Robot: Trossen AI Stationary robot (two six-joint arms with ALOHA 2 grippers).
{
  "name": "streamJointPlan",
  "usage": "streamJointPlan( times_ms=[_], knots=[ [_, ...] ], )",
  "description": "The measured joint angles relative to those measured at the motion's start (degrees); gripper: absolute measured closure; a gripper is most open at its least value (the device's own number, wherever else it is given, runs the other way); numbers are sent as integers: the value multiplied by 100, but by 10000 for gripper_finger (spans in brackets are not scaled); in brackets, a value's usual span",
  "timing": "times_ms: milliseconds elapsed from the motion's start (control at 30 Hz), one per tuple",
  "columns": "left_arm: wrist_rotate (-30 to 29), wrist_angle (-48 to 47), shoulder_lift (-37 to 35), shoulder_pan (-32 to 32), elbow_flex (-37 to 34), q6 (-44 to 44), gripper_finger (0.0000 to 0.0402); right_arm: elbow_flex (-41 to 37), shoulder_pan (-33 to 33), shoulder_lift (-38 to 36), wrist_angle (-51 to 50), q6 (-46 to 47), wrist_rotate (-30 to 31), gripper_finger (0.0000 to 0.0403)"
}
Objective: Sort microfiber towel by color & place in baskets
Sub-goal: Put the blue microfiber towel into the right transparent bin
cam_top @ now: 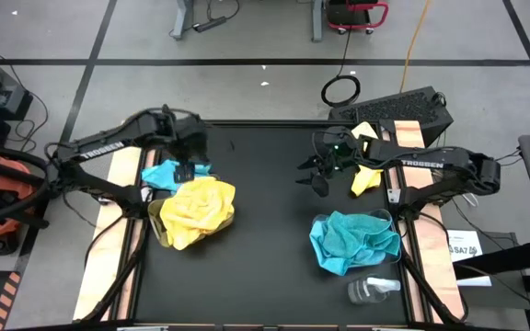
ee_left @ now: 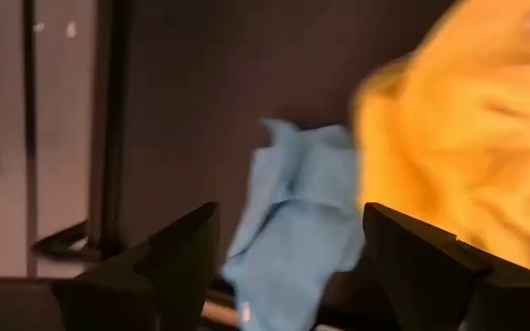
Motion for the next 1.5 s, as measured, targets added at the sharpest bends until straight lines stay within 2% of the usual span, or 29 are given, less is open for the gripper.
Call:
streamJointPlan(
  times_ms=[133, 300, 567, 800, 1000, 1200, 1367, 1500],
  knots=[
    [-43, -73, 11, 742, -115, 423, 126, 0, 2, 128, 158, 41, -2, 154],
    [81, -51, 163, 1511, -803, 979, 126, 0, 4, 112, 166, 226, -13, 154],
    [244, 332, 643, 2093, -2034, 1235, 126, 0, 128, -88, 183, 348, -15, 154],
    [308, 1040, 1192, 2185, -2718, 1217, 126, -2, 271, -100, 277, 398, -2, 154],
    [671, 1921, 1624, 2181, -2805, 1053, 126, -2, 273, -100, 315, 410, 2, 154],
    [1228, 1878, 2348, 2187, -2777, 1137, 126, -2, 273, -100, 361, 524, -35, 154],
    [983, 2100, 2699, 2161, -2779, 997, 128, -2, 276, -100, 304, 631, -456, 154],
    [890, 2155, 2721, 2164, -2763, 1041, 156, -2, 280, -110, 152, 632, -493, 154]
  ],
)
